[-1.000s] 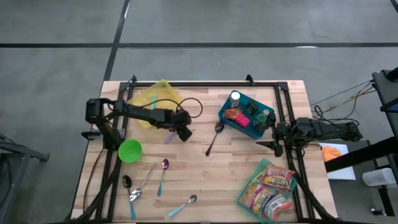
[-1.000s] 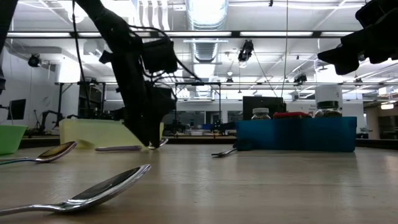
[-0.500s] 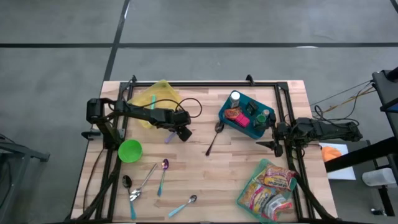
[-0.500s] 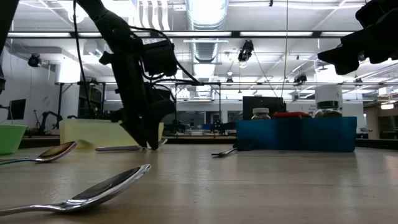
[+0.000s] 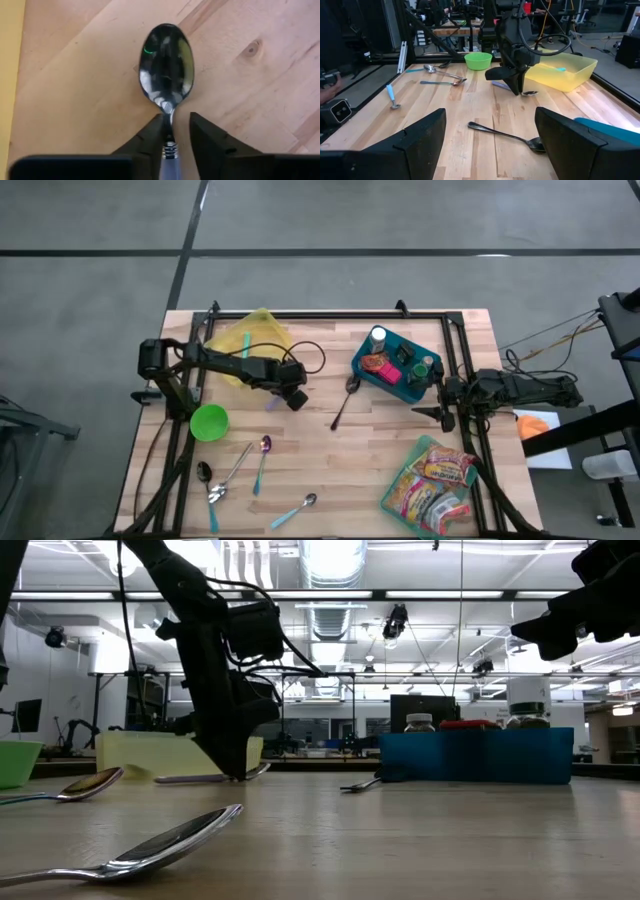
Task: Pick & Place Food Item
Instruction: Put the purple spoon into the yellow bin
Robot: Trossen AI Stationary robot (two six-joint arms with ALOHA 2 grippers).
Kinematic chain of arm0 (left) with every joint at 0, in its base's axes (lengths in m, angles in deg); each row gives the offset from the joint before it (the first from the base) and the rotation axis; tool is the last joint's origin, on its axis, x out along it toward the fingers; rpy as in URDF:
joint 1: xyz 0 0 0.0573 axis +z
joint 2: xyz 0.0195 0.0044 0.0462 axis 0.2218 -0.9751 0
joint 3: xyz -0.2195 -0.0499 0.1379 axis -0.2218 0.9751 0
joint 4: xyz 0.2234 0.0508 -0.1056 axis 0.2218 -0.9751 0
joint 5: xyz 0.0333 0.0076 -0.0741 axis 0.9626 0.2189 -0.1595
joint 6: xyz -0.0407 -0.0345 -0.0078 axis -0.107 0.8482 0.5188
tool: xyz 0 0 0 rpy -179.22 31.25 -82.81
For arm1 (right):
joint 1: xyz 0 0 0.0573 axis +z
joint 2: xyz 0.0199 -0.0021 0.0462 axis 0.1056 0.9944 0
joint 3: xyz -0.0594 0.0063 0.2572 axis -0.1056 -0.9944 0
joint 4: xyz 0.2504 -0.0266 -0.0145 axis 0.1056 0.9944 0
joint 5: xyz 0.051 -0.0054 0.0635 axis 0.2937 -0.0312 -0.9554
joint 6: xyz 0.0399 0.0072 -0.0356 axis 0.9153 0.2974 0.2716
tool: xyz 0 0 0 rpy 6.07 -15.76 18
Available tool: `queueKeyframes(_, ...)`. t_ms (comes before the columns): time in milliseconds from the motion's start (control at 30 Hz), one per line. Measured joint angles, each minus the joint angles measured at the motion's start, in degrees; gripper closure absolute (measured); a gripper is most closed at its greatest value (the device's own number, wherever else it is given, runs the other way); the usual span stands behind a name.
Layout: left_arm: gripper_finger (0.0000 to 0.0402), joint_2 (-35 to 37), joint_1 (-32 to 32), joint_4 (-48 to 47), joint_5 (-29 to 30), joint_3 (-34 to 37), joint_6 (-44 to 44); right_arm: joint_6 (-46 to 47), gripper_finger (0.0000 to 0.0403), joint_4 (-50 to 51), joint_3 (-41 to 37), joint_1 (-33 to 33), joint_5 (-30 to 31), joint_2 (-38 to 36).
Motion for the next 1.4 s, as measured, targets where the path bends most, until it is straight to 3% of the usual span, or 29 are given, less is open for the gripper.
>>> queueKeyframes(167,0.0362,0.00,0.00,-0.04,0.04,0.03,0.00,0.01,0.0100,0.00,0.00,0.01,0.00,0.00)
queueKeyframes(367,0.0396,0.04,0.00,-0.02,0.34,0.04,0.02,-0.01,0.0100,0.00,0.00,0.01,0.00,0.00)
queueKeyframes(1400,0.0398,5.71,0.11,-3.72,1.03,-0.70,-0.22,0.00,0.0100,0.02,0.00,0.02,0.00,0.00)
